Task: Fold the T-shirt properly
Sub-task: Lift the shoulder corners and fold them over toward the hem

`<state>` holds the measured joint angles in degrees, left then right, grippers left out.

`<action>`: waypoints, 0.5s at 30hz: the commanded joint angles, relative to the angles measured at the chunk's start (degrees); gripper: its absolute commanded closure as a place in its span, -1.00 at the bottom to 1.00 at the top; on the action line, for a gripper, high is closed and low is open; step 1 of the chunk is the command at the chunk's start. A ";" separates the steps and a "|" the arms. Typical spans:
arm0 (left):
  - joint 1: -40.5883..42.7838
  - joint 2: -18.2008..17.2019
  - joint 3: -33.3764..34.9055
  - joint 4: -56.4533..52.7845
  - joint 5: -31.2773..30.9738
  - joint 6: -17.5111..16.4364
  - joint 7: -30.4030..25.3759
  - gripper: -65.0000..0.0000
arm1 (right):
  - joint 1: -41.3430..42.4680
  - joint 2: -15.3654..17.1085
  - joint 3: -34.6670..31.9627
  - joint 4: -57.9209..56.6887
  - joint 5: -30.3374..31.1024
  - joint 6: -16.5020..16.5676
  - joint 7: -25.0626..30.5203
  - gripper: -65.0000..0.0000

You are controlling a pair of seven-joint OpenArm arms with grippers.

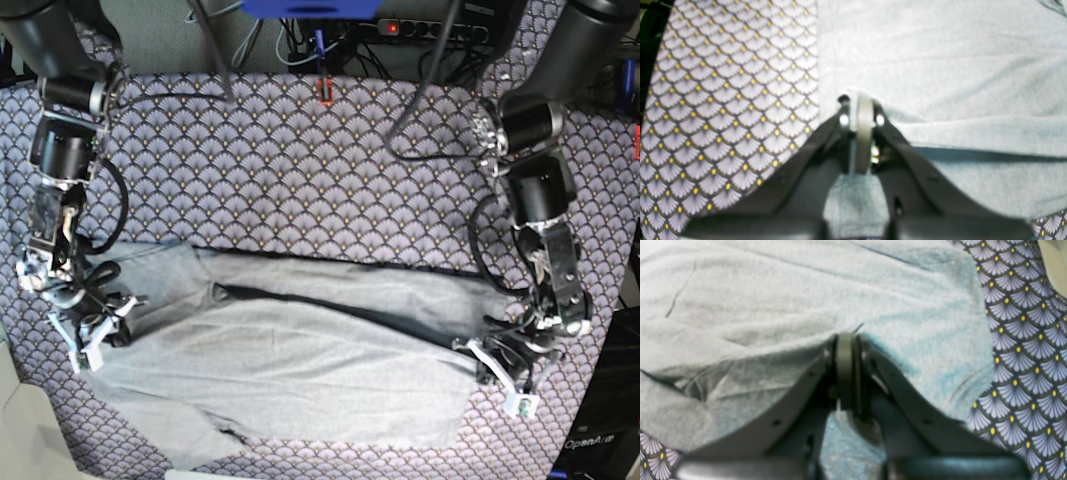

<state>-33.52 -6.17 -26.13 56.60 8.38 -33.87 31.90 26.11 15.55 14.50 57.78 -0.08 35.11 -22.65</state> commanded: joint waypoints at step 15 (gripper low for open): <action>-2.39 -0.37 -0.20 0.94 -0.95 0.15 -3.90 1.00 | 6.02 1.99 -4.00 -5.69 0.82 -0.08 4.41 1.00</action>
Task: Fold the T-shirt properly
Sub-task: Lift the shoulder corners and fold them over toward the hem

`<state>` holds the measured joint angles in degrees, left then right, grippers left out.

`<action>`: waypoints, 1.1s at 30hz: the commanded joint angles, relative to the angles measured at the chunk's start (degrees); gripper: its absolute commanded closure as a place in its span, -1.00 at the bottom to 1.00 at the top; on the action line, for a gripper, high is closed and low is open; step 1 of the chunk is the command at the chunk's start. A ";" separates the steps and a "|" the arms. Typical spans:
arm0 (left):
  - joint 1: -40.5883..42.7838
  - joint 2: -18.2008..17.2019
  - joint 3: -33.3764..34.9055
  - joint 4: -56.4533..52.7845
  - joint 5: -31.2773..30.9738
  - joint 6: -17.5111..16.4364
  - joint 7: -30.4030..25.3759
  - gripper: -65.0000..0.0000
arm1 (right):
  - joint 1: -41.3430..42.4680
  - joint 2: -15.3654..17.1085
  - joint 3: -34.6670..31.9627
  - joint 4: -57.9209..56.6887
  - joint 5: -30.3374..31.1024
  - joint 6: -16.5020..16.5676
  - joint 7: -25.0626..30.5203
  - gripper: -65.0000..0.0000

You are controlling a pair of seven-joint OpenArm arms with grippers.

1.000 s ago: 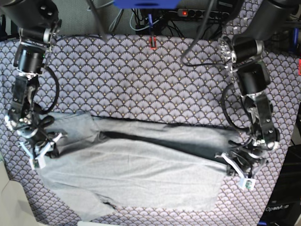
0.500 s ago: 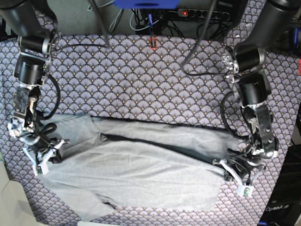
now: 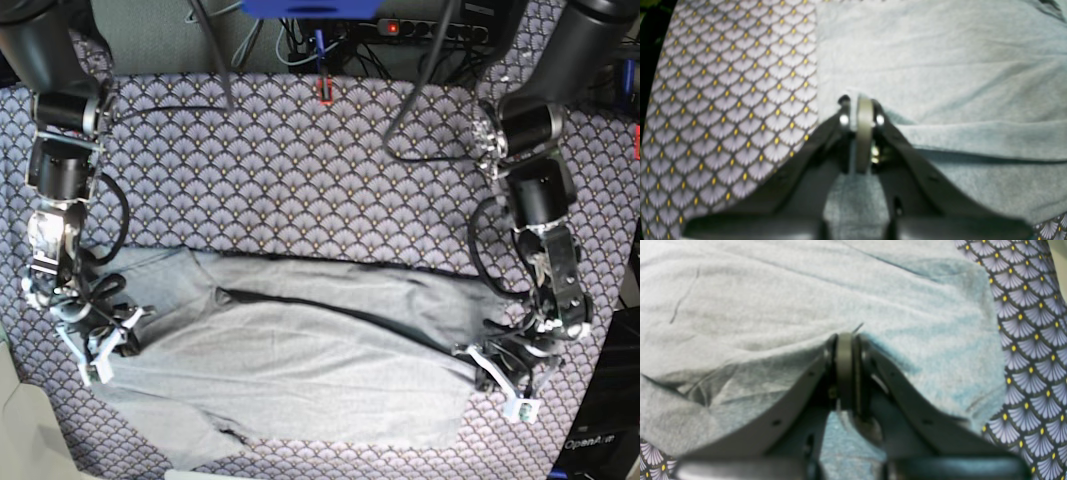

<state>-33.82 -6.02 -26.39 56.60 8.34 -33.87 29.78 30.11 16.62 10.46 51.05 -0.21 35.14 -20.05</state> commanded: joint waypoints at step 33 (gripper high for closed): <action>-2.79 -0.70 0.06 -1.17 -1.00 0.15 -3.19 1.00 | 5.72 3.03 -4.00 -8.54 0.87 -0.10 6.30 1.00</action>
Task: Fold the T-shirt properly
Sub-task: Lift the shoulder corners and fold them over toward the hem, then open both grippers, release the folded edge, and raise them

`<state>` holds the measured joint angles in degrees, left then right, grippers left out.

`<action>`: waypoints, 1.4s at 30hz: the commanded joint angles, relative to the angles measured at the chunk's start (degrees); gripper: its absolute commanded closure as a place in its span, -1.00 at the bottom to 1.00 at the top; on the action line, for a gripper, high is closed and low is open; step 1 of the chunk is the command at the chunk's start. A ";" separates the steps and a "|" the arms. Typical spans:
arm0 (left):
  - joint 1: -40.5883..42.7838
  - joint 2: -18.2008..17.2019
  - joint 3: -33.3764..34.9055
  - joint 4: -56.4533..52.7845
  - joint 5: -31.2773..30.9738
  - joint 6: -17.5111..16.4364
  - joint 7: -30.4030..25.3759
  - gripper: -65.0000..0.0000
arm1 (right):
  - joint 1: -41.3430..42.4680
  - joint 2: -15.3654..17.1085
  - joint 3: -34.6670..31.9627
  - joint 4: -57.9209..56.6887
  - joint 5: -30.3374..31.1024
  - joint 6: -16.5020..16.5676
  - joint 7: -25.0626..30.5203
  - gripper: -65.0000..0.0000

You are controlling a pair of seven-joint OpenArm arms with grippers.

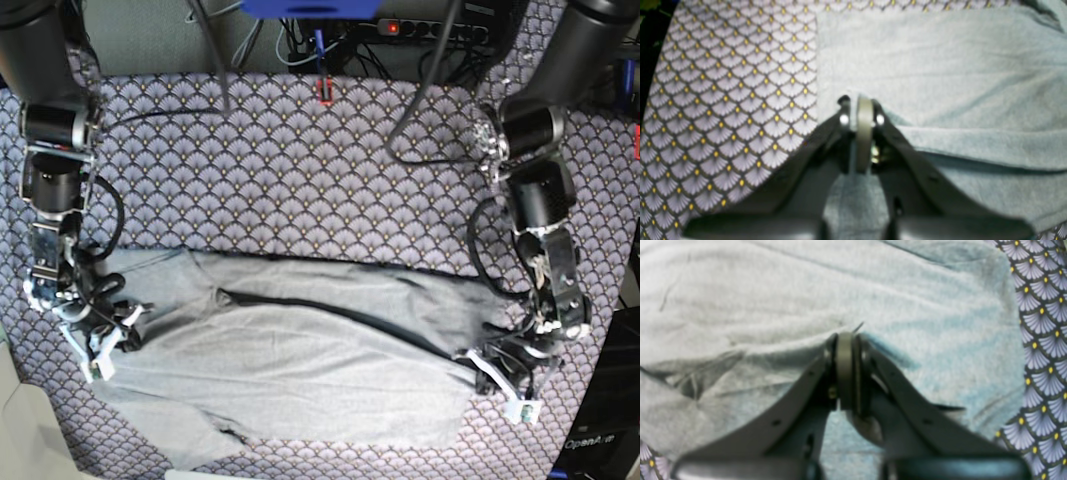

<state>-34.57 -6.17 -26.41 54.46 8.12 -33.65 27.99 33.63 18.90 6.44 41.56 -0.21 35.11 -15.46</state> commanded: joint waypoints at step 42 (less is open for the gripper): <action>9.73 -0.81 -0.09 4.75 -1.22 -0.51 -4.65 -0.23 | -15.74 6.12 1.34 17.38 0.95 -4.65 1.62 -0.08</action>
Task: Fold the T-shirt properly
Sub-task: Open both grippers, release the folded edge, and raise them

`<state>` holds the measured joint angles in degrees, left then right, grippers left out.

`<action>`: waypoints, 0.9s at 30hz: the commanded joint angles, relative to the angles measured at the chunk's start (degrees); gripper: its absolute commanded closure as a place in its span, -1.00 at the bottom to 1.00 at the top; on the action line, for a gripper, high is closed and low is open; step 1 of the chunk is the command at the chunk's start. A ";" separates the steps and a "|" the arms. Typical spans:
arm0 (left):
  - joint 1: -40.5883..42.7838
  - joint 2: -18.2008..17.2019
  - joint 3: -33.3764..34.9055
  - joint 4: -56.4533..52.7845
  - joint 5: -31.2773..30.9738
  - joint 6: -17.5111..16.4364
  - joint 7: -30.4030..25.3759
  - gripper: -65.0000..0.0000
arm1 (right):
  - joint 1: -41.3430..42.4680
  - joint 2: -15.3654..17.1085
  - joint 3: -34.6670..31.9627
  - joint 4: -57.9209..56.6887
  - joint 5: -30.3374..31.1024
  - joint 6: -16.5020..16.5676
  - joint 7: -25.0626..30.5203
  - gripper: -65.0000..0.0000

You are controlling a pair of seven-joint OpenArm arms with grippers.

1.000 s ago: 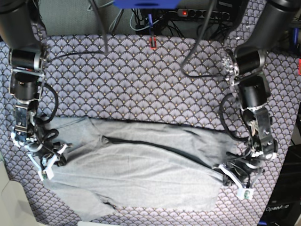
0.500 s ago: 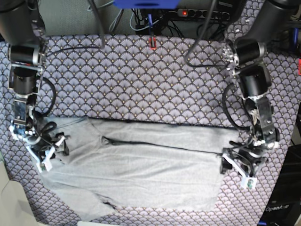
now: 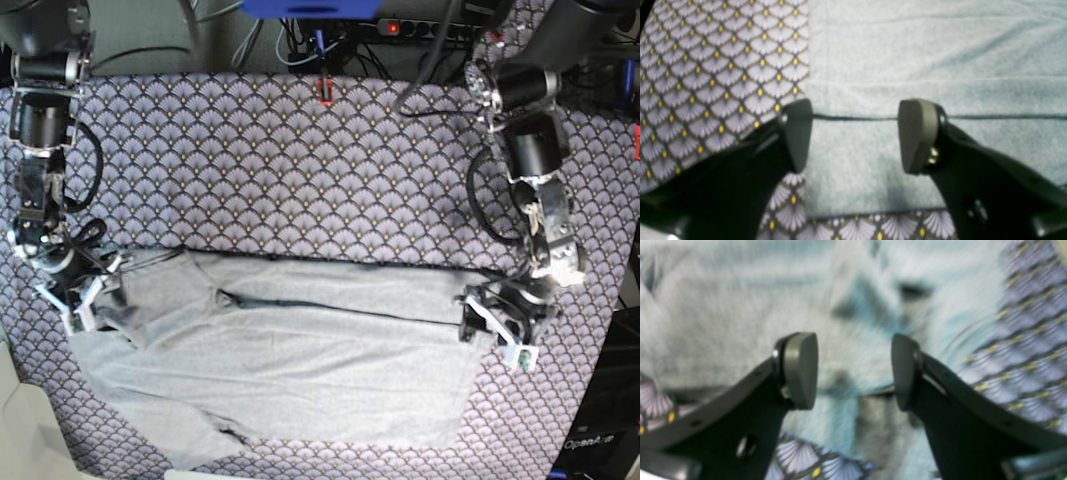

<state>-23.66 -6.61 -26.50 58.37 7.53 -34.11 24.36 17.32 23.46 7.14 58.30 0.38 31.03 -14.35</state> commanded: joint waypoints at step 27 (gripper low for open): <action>3.84 0.41 -2.73 1.10 -0.72 0.04 -1.02 -0.23 | -7.87 3.66 6.01 0.64 0.36 -1.62 3.32 -0.08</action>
<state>-18.50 -5.54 -29.12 58.54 7.49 -34.28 24.53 8.64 25.85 12.73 58.13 0.14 29.76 -12.32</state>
